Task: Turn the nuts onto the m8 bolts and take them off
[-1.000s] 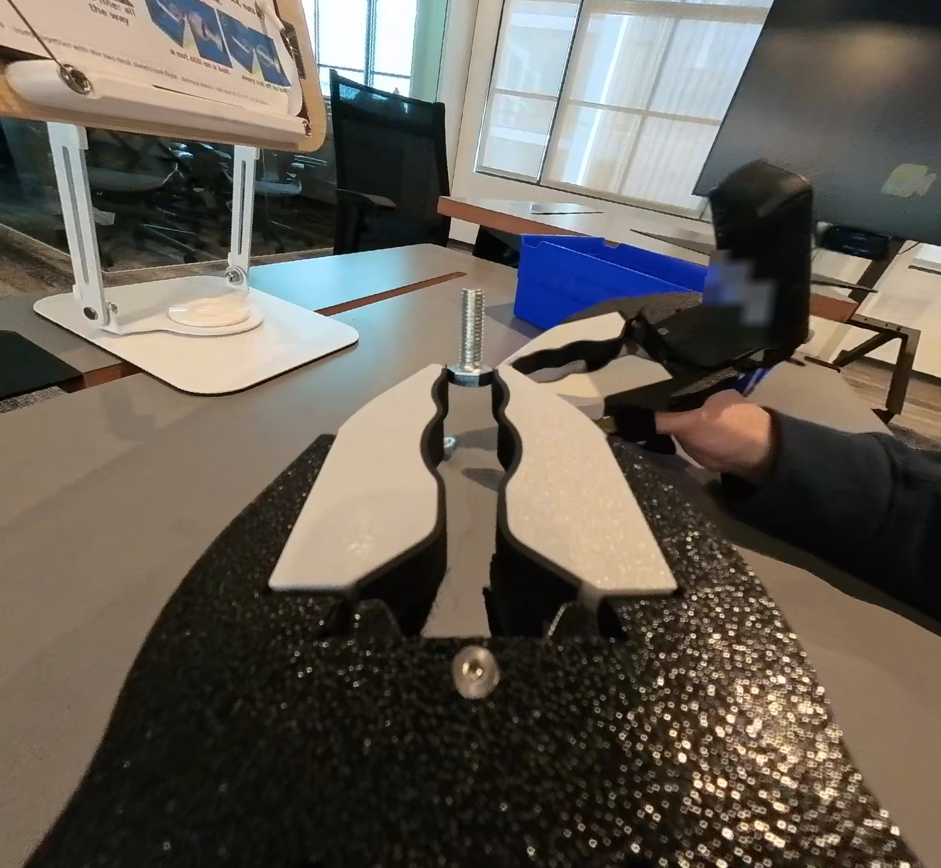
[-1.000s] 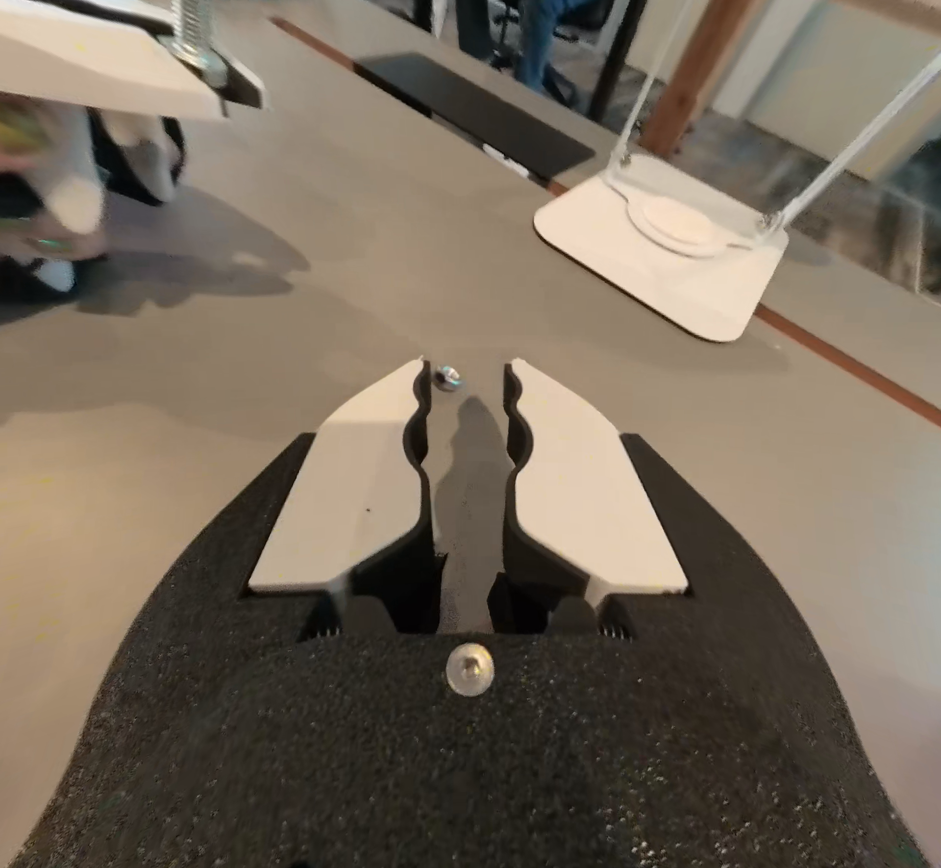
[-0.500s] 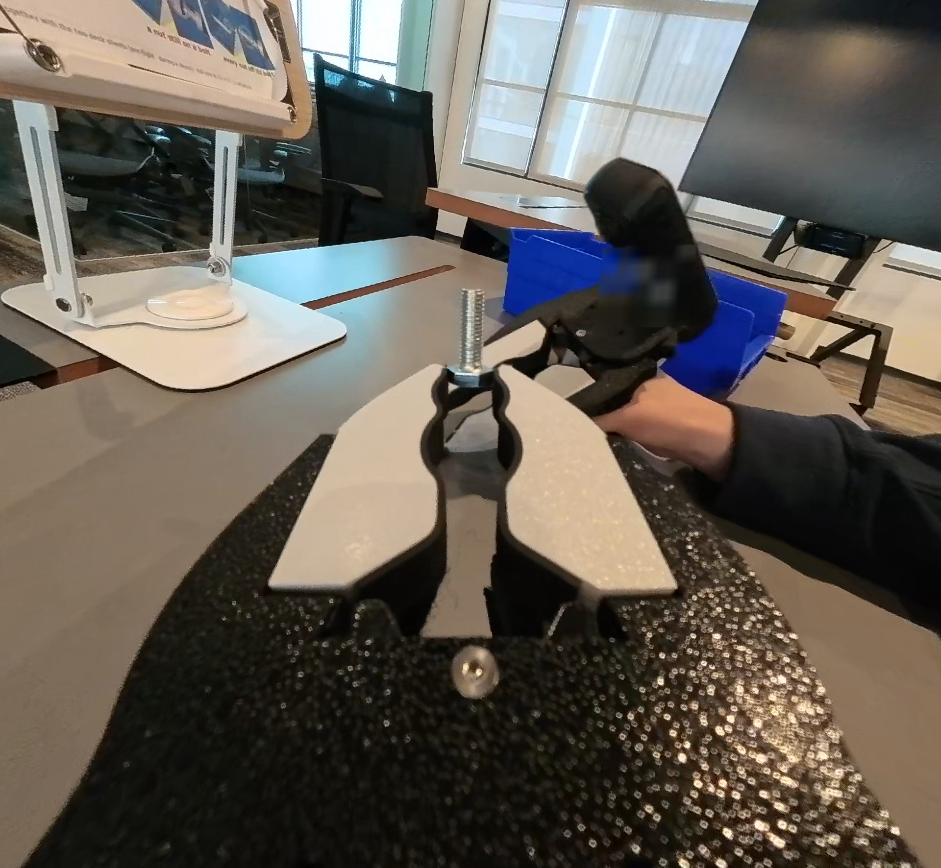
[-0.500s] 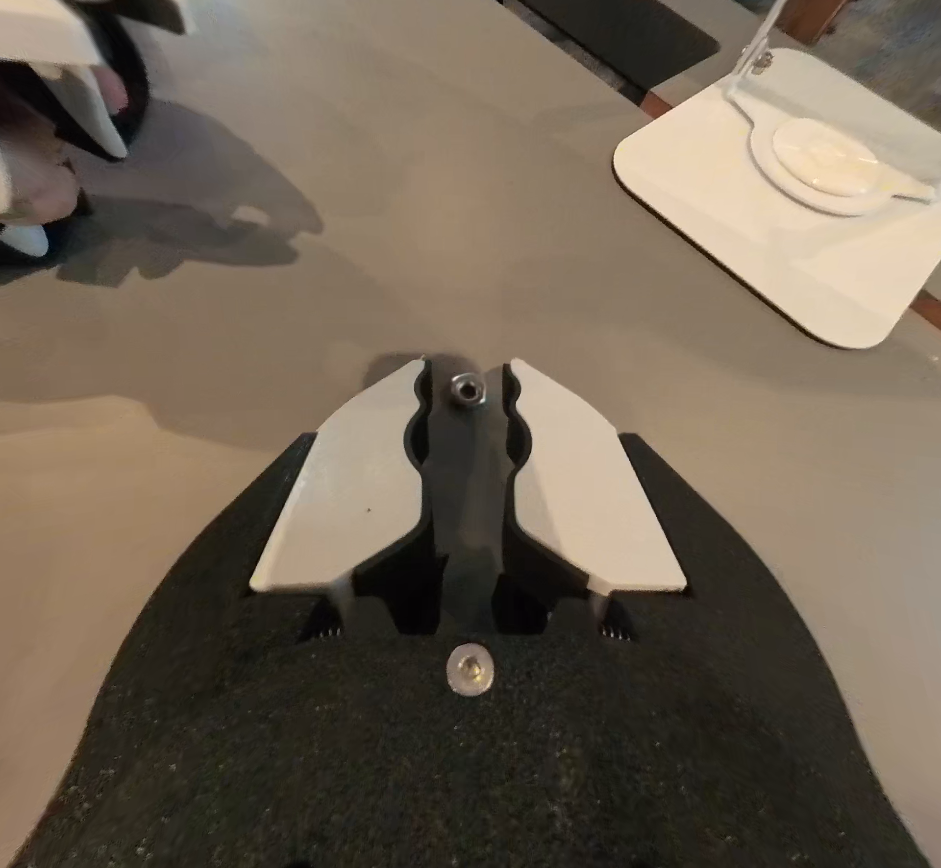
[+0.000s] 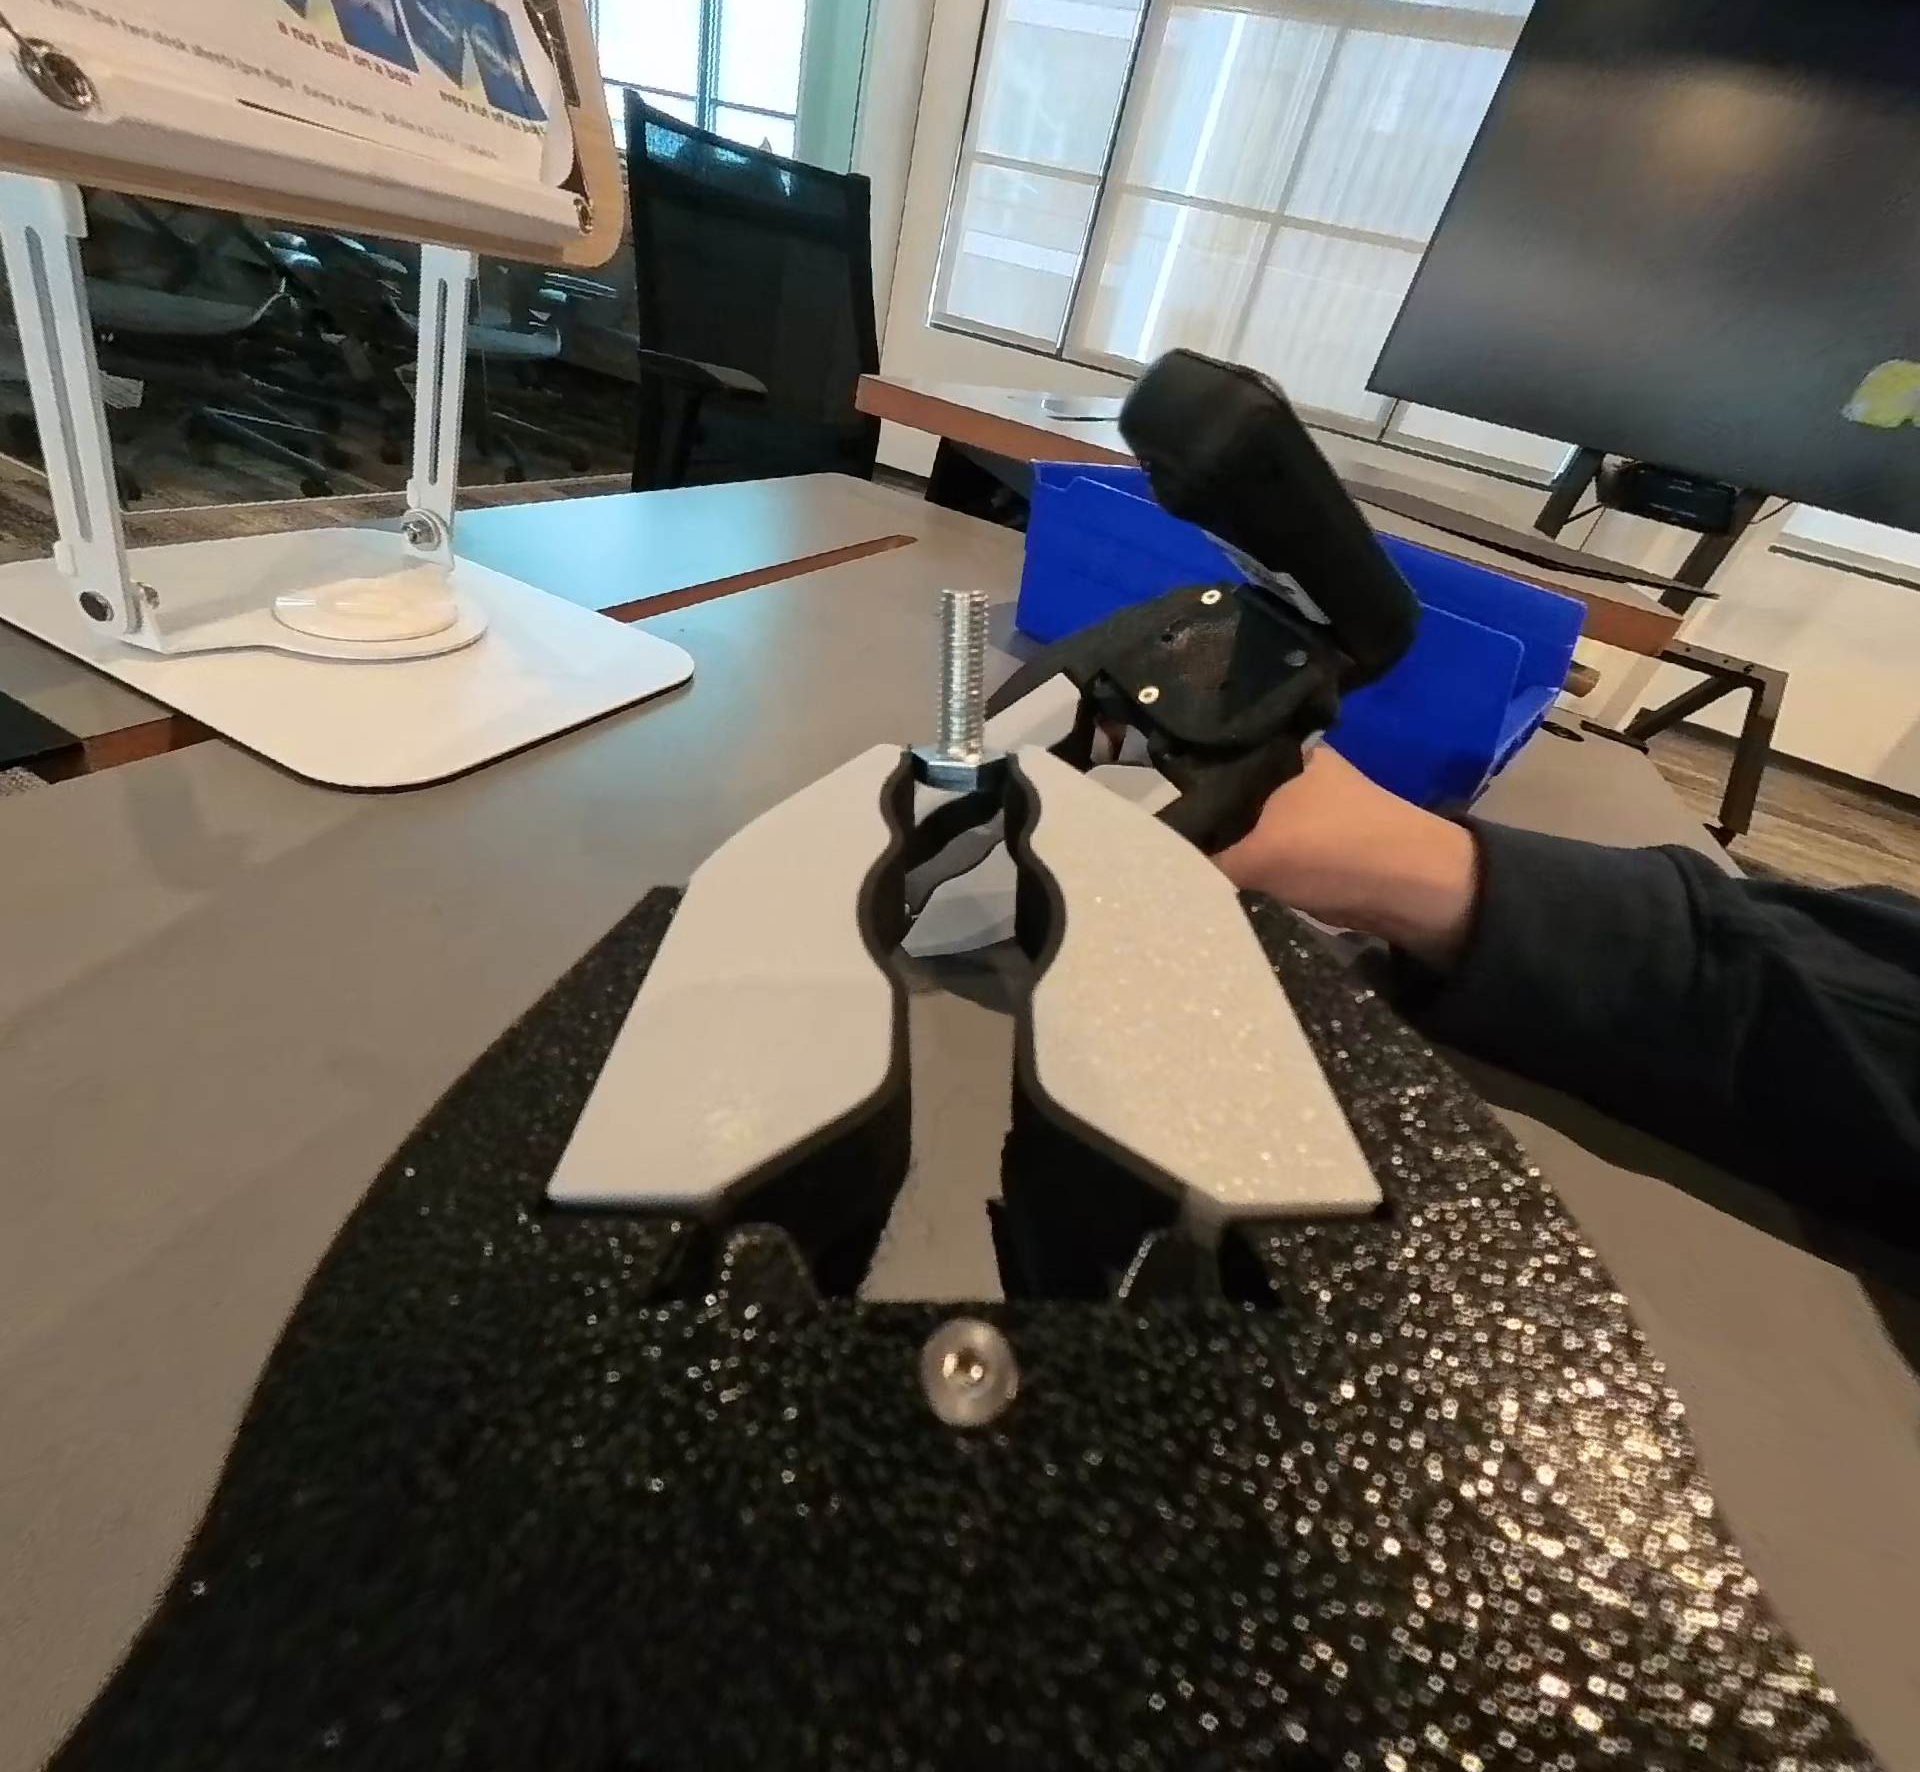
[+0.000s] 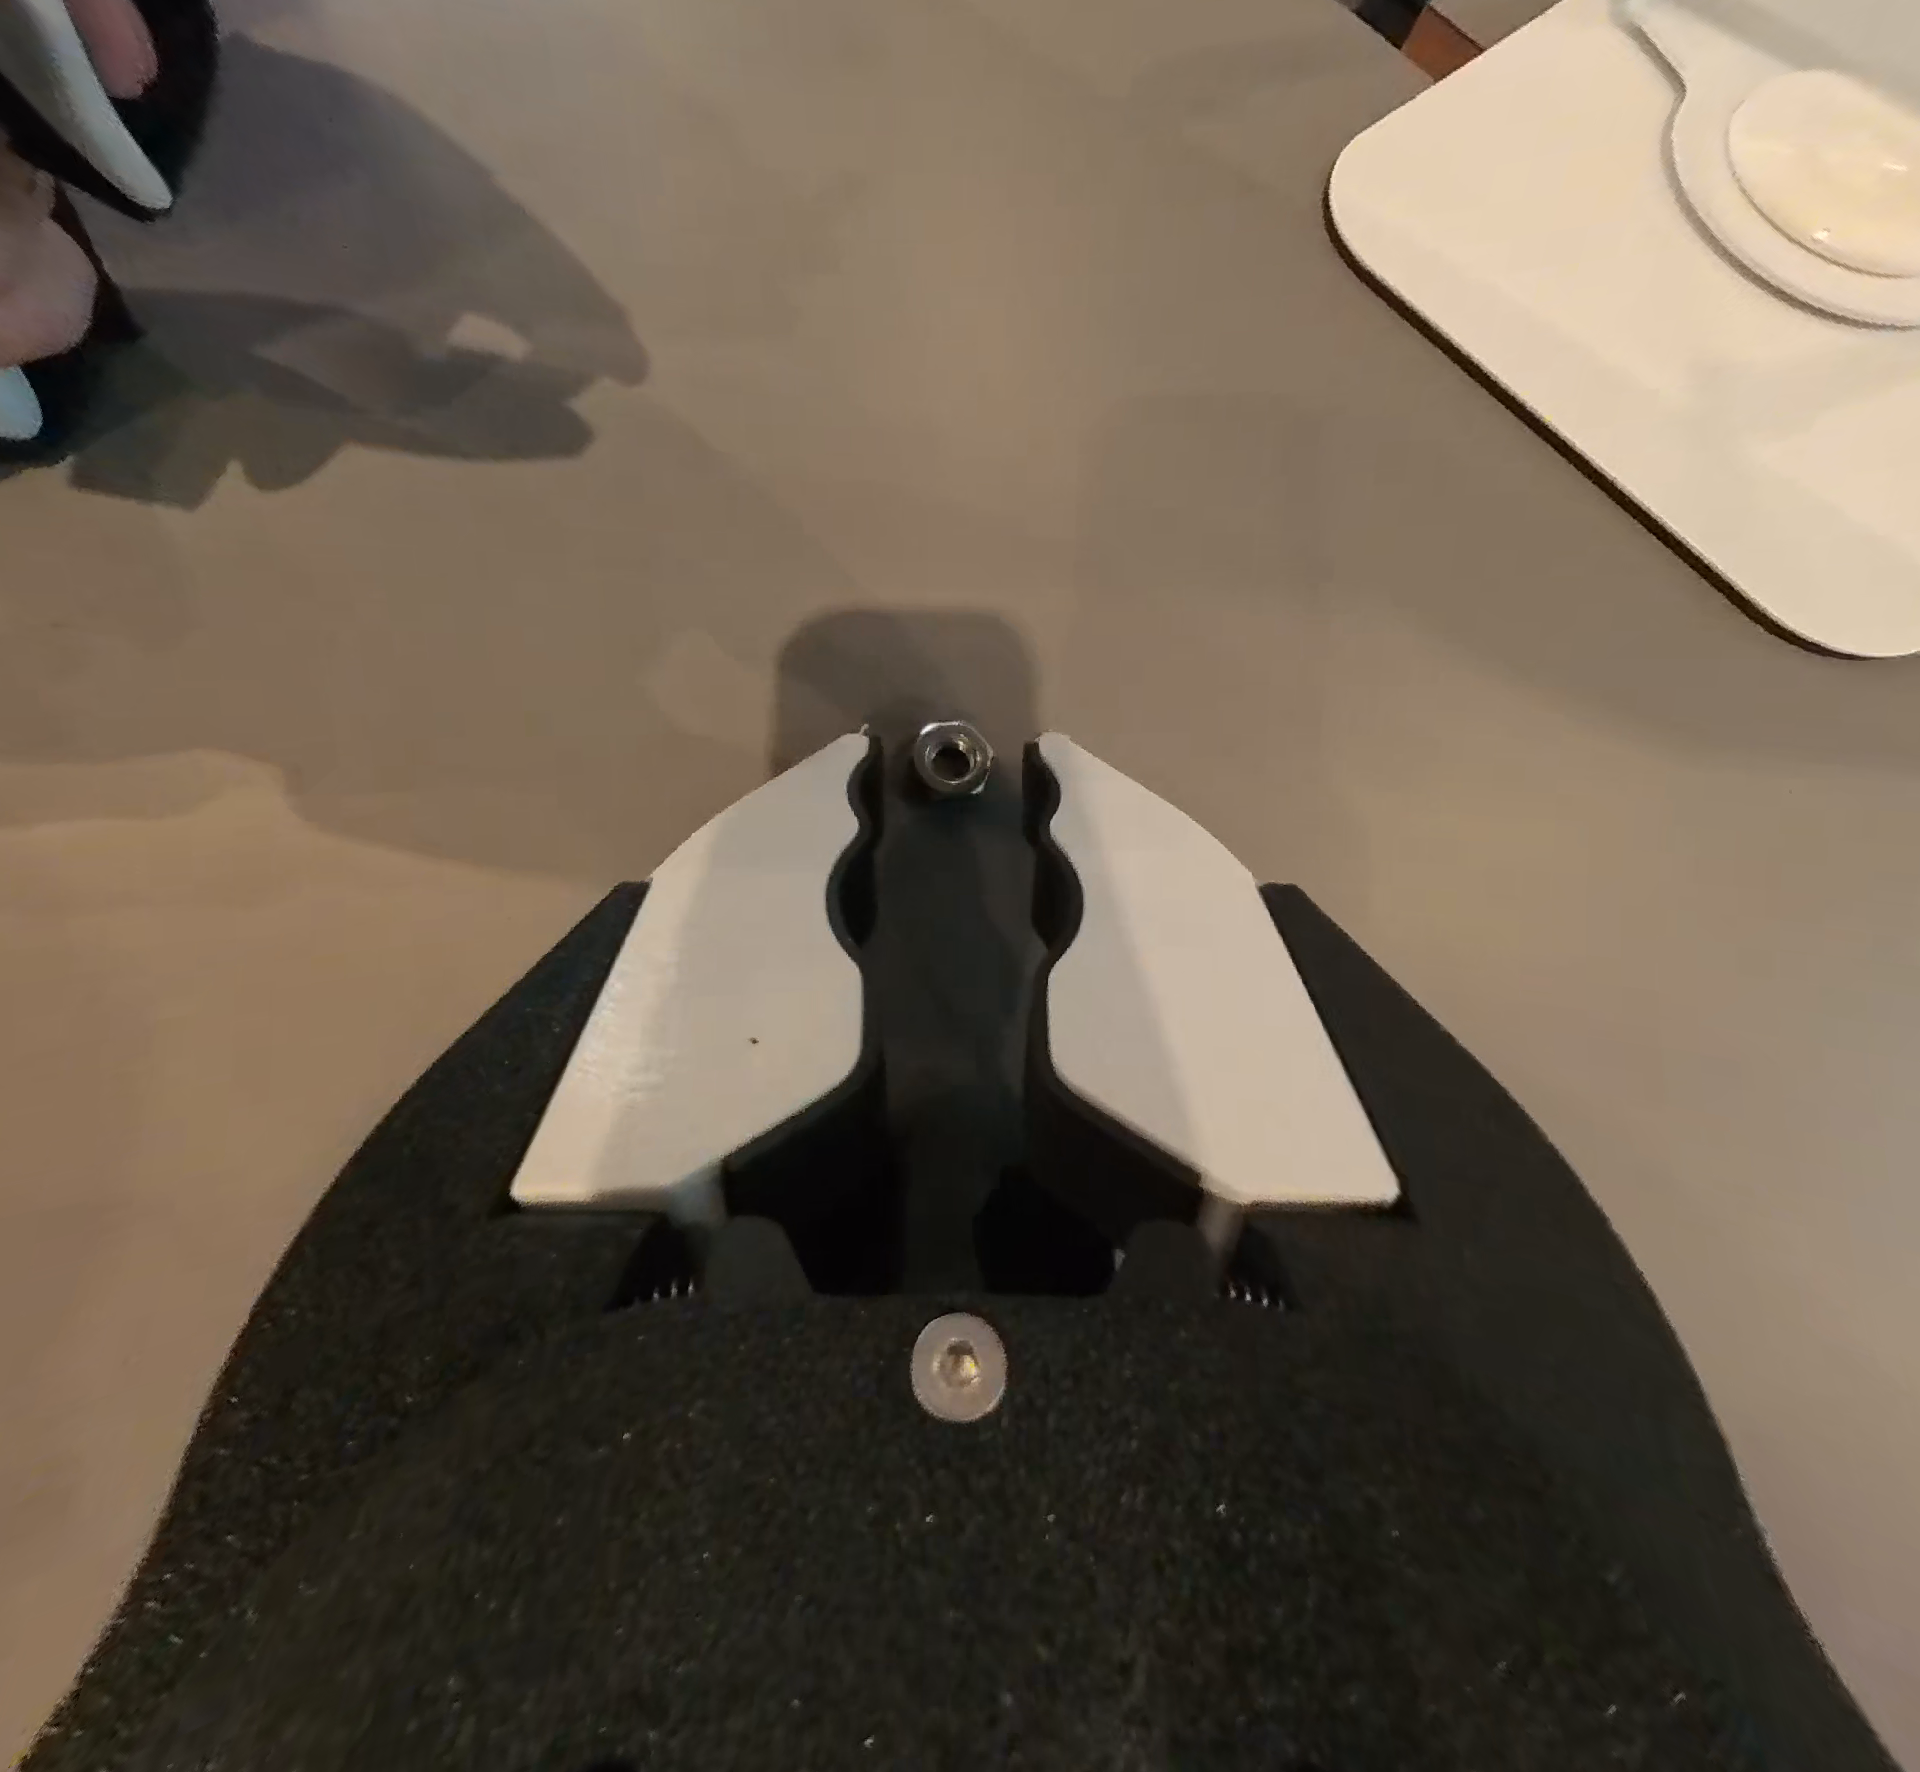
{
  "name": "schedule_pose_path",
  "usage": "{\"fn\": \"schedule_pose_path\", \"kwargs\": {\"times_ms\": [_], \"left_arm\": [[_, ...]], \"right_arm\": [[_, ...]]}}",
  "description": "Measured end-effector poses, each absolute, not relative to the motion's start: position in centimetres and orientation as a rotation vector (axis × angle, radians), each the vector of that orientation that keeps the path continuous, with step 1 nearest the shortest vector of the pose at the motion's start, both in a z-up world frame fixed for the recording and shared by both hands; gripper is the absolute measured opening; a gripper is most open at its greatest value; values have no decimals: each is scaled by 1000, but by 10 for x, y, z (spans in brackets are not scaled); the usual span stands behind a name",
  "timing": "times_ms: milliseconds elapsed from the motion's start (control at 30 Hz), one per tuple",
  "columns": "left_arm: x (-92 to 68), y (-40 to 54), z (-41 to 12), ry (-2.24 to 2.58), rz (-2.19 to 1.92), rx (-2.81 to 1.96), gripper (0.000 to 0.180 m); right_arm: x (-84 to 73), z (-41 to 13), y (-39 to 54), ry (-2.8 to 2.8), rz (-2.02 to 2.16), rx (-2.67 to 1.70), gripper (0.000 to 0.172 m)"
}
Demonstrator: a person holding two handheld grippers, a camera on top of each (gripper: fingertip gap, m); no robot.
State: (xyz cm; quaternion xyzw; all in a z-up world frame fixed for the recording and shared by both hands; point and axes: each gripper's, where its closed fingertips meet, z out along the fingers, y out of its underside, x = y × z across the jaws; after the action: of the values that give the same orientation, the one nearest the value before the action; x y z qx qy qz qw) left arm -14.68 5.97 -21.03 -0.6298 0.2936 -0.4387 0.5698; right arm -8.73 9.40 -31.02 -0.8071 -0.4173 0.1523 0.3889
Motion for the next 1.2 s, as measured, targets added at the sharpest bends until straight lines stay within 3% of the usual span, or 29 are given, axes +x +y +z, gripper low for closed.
{"fn": "schedule_pose_path", "kwargs": {"times_ms": [467, 767, 1200], "left_arm": [[-144, 56, -209, 714, -1067, -1462, 15], [-119, 8, -221, 1140, -1317, -1401, 15], [-113, -15, -245, 1405, -1308, -1468, 15]], "right_arm": [[-88, -306, 90, -1125, 287, -1947, 15], [-108, -209, 17, -1090, 1087, -1288, 14], [-117, -209, -13, -1232, 1294, -1299, 14]]}}
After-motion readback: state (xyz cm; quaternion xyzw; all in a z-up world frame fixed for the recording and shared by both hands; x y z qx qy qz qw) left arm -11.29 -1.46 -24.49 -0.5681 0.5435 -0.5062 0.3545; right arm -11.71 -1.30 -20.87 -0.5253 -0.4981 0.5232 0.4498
